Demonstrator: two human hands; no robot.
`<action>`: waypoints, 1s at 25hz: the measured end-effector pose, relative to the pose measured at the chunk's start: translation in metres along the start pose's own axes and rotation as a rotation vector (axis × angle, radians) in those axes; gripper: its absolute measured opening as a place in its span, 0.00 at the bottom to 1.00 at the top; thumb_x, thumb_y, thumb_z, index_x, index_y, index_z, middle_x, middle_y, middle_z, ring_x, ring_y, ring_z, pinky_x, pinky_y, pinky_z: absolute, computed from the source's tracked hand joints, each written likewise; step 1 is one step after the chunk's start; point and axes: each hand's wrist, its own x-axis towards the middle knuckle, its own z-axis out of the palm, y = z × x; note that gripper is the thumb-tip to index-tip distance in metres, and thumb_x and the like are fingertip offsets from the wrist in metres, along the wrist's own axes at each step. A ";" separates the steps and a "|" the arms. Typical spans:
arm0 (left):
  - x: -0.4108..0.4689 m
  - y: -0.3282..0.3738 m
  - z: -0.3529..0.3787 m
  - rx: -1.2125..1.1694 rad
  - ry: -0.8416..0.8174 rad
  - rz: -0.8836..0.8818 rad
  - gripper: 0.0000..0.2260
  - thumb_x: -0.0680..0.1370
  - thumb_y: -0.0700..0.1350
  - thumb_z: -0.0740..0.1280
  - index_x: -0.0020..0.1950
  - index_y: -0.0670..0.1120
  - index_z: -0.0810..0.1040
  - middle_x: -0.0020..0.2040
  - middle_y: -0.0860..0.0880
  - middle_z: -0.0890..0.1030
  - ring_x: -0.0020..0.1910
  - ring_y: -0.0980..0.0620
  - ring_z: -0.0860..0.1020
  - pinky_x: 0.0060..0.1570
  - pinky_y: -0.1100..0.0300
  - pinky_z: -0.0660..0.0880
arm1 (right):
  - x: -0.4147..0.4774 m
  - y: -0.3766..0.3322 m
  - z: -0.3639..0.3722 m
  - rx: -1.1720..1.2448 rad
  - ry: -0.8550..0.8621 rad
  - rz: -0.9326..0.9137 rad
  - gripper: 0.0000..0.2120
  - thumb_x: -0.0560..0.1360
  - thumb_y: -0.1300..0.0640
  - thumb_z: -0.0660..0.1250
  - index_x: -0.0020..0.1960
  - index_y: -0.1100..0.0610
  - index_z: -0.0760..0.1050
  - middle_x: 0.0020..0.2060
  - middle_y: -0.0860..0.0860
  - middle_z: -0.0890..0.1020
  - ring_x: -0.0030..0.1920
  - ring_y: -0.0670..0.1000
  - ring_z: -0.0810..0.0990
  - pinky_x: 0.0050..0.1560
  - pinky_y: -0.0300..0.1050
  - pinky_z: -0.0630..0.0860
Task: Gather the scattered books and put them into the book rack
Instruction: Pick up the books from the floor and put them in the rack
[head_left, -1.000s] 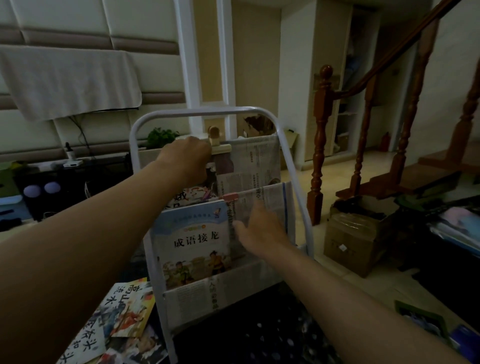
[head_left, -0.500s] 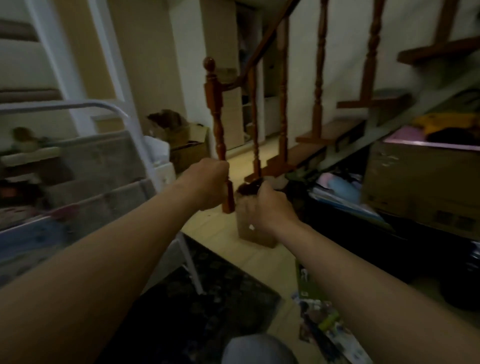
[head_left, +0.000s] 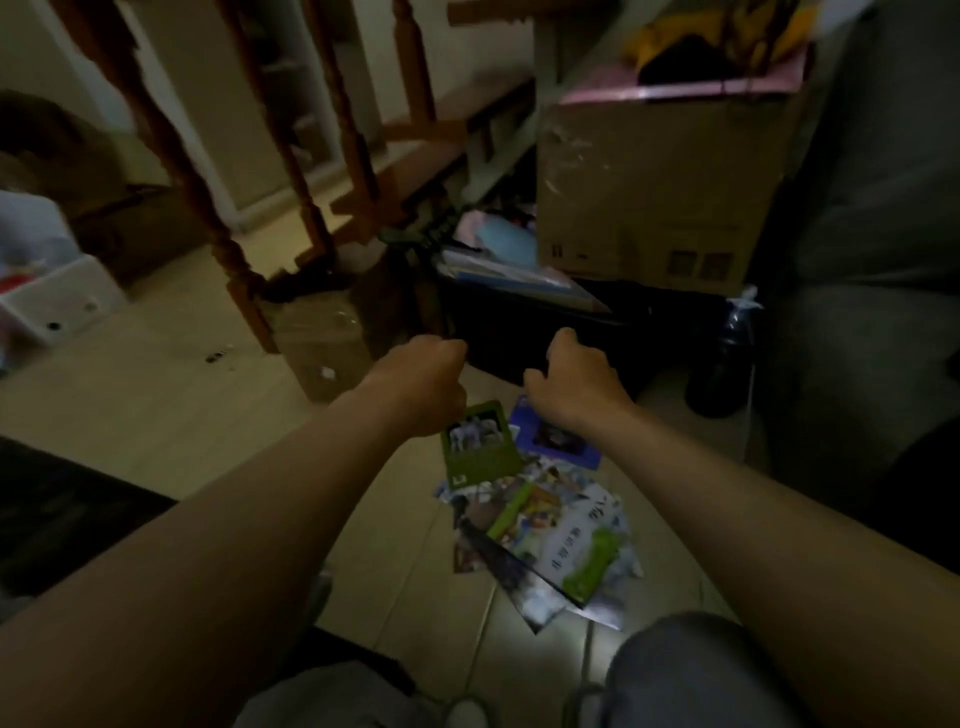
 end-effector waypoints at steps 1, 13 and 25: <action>0.014 0.007 0.021 0.000 -0.035 0.016 0.08 0.77 0.44 0.65 0.56 0.45 0.73 0.54 0.43 0.76 0.50 0.44 0.75 0.45 0.52 0.74 | 0.007 0.023 0.006 -0.013 0.003 0.042 0.20 0.81 0.51 0.62 0.67 0.60 0.63 0.55 0.58 0.74 0.47 0.58 0.75 0.33 0.45 0.66; 0.115 0.006 0.263 -0.029 -0.434 0.081 0.19 0.77 0.41 0.66 0.67 0.42 0.70 0.62 0.38 0.74 0.57 0.38 0.75 0.48 0.52 0.74 | 0.087 0.237 0.141 -0.105 -0.186 0.381 0.27 0.79 0.48 0.66 0.70 0.63 0.63 0.62 0.62 0.75 0.58 0.63 0.77 0.45 0.46 0.70; 0.125 -0.007 0.427 -0.365 -0.538 -0.164 0.06 0.77 0.41 0.66 0.47 0.40 0.72 0.45 0.41 0.74 0.44 0.41 0.75 0.36 0.57 0.68 | 0.074 0.324 0.239 0.280 -0.208 0.837 0.18 0.65 0.60 0.68 0.54 0.50 0.77 0.46 0.58 0.83 0.47 0.63 0.83 0.50 0.58 0.82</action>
